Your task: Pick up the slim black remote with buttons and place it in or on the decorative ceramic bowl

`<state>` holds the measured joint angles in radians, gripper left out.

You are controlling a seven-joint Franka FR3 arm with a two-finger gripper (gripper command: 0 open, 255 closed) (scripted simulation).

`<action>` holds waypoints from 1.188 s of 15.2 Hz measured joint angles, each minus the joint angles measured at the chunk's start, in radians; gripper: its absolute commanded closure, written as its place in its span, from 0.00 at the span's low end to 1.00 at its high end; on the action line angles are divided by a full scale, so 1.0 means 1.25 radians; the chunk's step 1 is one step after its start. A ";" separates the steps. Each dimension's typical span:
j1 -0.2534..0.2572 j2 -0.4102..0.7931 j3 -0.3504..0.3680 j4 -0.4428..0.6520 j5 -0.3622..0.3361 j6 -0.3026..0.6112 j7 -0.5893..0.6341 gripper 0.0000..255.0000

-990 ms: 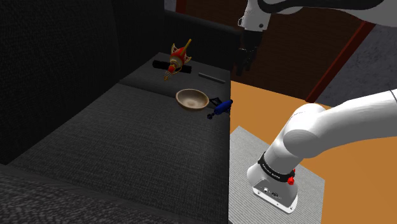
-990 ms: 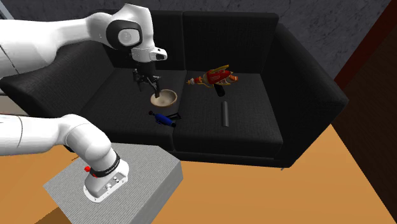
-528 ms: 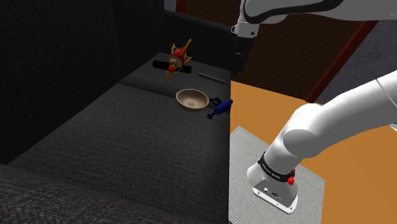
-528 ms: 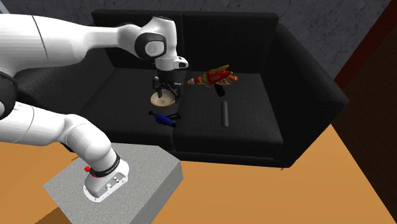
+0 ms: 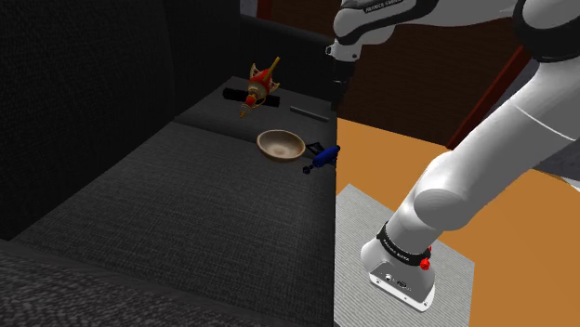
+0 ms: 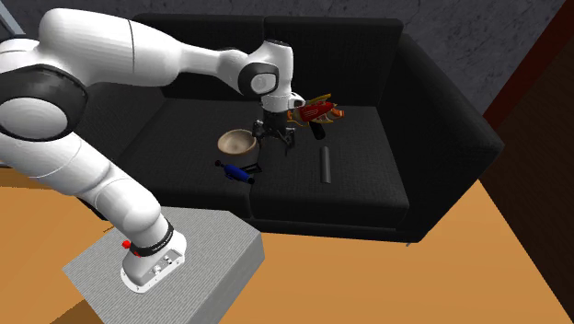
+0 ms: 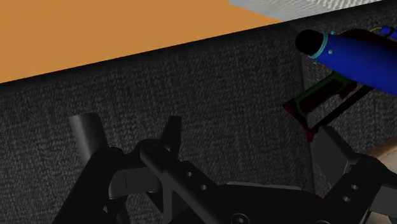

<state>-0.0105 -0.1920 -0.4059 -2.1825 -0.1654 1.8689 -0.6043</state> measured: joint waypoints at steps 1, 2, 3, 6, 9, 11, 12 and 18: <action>0.001 0.037 -0.009 0.024 0.011 0.013 -0.025 0.00; -0.001 0.069 -0.018 0.046 0.020 0.022 -0.050 0.00; -0.003 0.099 -0.025 0.067 0.030 0.029 -0.076 0.00; -0.013 0.197 -0.039 0.137 0.067 0.051 -0.148 0.00; -0.034 0.297 -0.045 0.218 0.107 0.063 -0.222 0.00; -0.051 0.370 -0.040 0.281 0.137 0.068 -0.264 0.00; -0.064 0.410 -0.037 0.326 0.152 0.060 -0.289 0.00; -0.134 0.610 -0.006 0.551 0.213 0.028 -0.384 0.00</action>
<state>-0.1777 0.5704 -0.4134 -1.4940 0.1009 1.9041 -1.0846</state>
